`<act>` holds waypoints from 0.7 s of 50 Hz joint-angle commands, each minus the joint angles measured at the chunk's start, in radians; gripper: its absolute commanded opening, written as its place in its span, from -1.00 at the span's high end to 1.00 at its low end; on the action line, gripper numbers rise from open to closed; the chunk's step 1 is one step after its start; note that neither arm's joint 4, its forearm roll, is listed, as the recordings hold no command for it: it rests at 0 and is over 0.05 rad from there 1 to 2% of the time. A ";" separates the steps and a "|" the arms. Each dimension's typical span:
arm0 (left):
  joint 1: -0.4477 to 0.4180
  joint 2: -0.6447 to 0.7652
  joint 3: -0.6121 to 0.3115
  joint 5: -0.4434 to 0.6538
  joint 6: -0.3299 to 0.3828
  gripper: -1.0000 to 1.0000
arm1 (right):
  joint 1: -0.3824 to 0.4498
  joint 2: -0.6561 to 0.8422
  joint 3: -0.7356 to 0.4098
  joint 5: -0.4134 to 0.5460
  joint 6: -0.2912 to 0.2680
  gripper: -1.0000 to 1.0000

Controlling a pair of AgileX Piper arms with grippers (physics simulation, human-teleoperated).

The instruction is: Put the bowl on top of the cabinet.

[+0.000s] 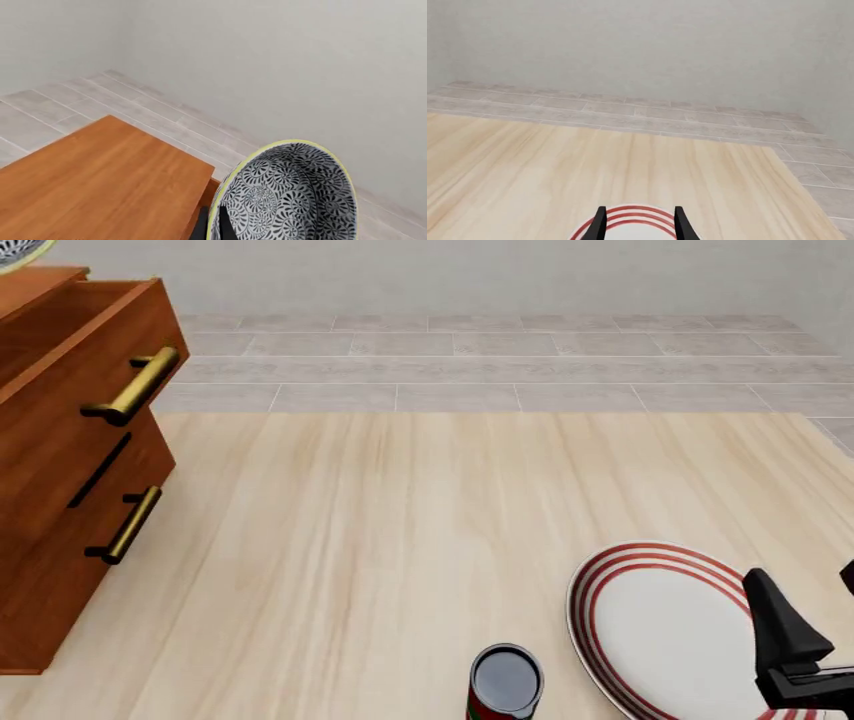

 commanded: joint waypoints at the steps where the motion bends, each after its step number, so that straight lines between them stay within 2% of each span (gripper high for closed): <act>1: 0.037 -0.007 -0.011 0.005 -0.003 1.00 | 0.002 -0.013 0.000 0.013 0.000 -1.00; 10: 0.058 -0.026 -0.001 -0.006 -0.008 1.00 | 0.004 0.011 0.000 -0.011 -0.002 -1.00; 12: 0.075 -0.017 -0.011 0.007 0.013 1.00 | 0.004 0.014 0.000 -0.014 -0.002 -1.00; 13: 0.061 -0.020 -0.002 -0.006 -0.005 1.00 | 0.004 0.018 0.000 -0.018 -0.002 -1.00; 15: 0.079 -0.016 -0.011 0.006 0.010 1.00 | 0.004 0.025 0.000 -0.025 -0.001 -1.00; 16: 0.068 -0.029 0.006 -0.017 -0.015 1.00 | 0.004 0.028 0.000 -0.028 -0.002 -1.00; 19: 0.088 -0.015 -0.015 0.008 0.009 1.00 | 0.004 0.035 0.000 -0.034 -0.002 -1.00; 22: 0.083 -0.021 -0.009 -0.004 -0.004 1.00 | 0.004 0.035 0.000 -0.034 -0.002 -1.00; 35: 0.156 -0.008 -0.038 0.030 -0.021 1.00 | 0.006 0.046 0.000 -0.044 -0.002 -1.00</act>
